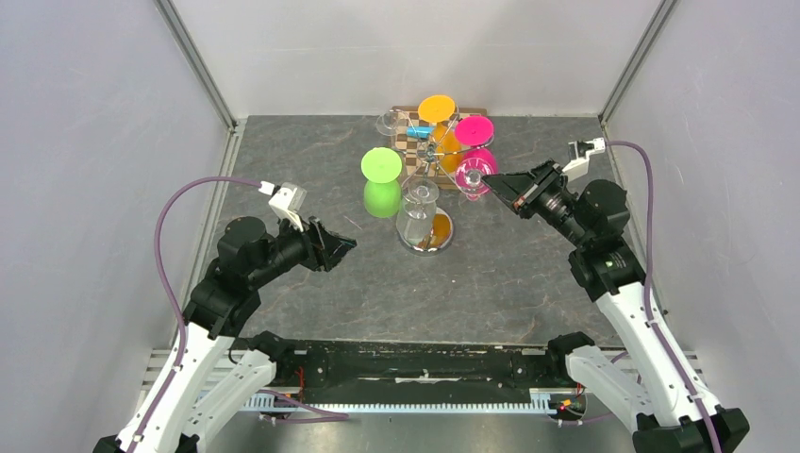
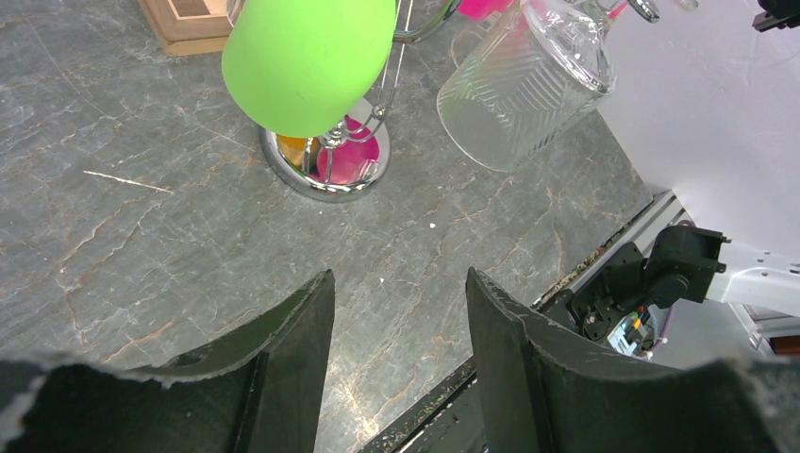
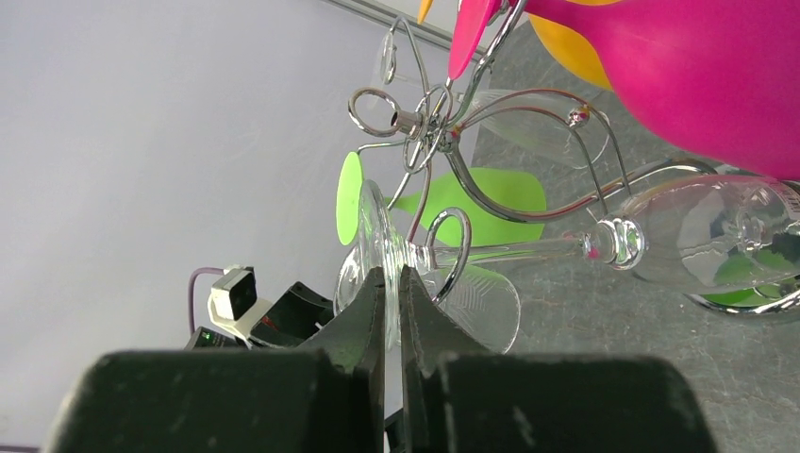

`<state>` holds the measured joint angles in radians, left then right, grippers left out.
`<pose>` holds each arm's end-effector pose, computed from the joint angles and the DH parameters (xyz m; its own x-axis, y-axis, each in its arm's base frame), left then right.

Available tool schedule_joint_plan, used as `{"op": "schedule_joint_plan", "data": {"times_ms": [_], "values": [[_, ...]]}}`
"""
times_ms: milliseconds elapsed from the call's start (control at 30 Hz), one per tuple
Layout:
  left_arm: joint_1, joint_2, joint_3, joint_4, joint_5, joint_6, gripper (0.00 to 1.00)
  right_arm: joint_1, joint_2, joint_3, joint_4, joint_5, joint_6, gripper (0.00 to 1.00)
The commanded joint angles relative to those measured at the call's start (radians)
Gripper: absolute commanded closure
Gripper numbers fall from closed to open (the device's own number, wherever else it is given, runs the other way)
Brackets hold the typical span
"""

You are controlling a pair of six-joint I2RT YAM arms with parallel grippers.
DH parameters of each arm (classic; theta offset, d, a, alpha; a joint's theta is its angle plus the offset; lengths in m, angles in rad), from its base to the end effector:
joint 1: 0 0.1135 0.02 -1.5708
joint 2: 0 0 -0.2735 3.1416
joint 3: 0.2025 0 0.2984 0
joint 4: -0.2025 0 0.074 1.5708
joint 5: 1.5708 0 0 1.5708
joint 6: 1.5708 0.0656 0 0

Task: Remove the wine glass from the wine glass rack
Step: Pick up the wine glass from the wine rack.

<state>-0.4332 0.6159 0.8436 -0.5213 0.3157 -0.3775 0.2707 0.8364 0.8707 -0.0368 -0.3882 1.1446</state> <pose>0.1716 -0.1018 0.3565 -0.4907 -0.1591 -0.8567 0.5249 0.7308 -0.4363 0.2453 0.0939 0.3862 -0.5585 0.7197 -0.4125 -0.2509 0.3275 0.9109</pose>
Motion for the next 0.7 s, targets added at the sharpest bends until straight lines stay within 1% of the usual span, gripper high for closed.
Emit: {"op": "schedule_joint_plan", "data": {"times_ms": [0, 367, 667], "values": [[0.007, -0.007, -0.003, 0.029, -0.009, 0.044, 0.4, -0.001, -0.036, 0.024, 0.043, -0.031, 0.01, 1.0], [0.006, -0.008, -0.003, 0.03, -0.007, 0.045, 0.4, -0.001, -0.05, 0.024, 0.044, -0.041, 0.023, 1.0], [0.006, -0.007, -0.003, 0.03, -0.006, 0.043, 0.4, 0.001, -0.018, 0.021, 0.103, -0.047, 0.061, 1.0]]}}
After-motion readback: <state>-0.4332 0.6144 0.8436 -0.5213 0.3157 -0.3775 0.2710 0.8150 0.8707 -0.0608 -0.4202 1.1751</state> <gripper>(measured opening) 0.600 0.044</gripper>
